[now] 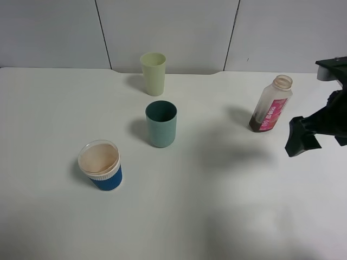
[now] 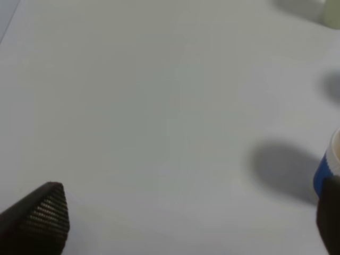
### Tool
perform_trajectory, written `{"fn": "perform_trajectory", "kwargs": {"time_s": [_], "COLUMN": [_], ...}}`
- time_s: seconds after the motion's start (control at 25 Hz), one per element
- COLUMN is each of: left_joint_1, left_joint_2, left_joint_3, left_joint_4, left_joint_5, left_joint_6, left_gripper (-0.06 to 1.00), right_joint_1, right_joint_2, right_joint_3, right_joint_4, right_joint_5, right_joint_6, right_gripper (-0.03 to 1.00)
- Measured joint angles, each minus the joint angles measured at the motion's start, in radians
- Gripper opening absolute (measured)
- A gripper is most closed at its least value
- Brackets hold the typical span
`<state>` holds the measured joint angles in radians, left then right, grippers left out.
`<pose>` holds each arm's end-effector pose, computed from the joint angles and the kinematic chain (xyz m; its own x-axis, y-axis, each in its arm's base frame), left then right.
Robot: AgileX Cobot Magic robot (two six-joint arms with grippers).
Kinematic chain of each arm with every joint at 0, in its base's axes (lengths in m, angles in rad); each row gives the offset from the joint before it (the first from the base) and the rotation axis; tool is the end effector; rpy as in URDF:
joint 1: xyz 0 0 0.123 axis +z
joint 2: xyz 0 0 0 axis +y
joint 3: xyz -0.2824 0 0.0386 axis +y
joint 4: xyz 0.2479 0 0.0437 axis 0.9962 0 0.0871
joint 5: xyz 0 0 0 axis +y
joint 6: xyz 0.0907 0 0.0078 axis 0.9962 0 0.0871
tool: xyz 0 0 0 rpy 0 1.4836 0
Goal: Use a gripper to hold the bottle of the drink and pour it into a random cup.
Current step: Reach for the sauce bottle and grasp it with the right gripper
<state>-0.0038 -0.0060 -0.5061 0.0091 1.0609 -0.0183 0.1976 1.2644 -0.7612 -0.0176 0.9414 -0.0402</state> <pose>-0.0065 0.0007 0.2788 -0.4453 -0.0122 -0.8953 -0.0095 0.9999 -0.0089 0.2052 0.0398 0.2336 -0.9473 -0.2412 -0.2109 -0.2415 0.9701 -0.0246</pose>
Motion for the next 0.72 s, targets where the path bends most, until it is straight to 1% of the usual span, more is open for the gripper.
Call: {"fn": "perform_trajectory", "kwargs": {"time_s": [0.08, 0.24, 0.36, 0.52, 0.72], "left_joint_1": [0.0, 0.0, 0.0, 0.0, 0.0], "left_joint_2": [0.0, 0.0, 0.0, 0.0, 0.0], "left_joint_3": [0.0, 0.0, 0.0, 0.0, 0.0], "left_joint_4": [0.0, -0.001, -0.001, -0.001, -0.001], "left_joint_5": [0.0, 0.0, 0.0, 0.0, 0.0], "left_joint_6": [0.0, 0.0, 0.0, 0.0, 0.0], "left_gripper": [0.93, 0.93, 0.93, 0.93, 0.93], "right_joint_1": [0.0, 0.0, 0.0, 0.0, 0.0], "right_joint_2": [0.008, 0.012, 0.014, 0.015, 0.014], "right_joint_3": [0.023, 0.137, 0.211, 0.273, 0.349], "right_joint_4": [-0.006, -0.007, -0.007, -0.014, -0.062], "right_joint_5": [-0.079, -0.262, -0.371, -0.494, -0.651], "right_joint_6": [0.0, -0.026, -0.06, -0.124, -0.148], "right_gripper": [0.97, 0.97, 0.97, 0.97, 0.97]}}
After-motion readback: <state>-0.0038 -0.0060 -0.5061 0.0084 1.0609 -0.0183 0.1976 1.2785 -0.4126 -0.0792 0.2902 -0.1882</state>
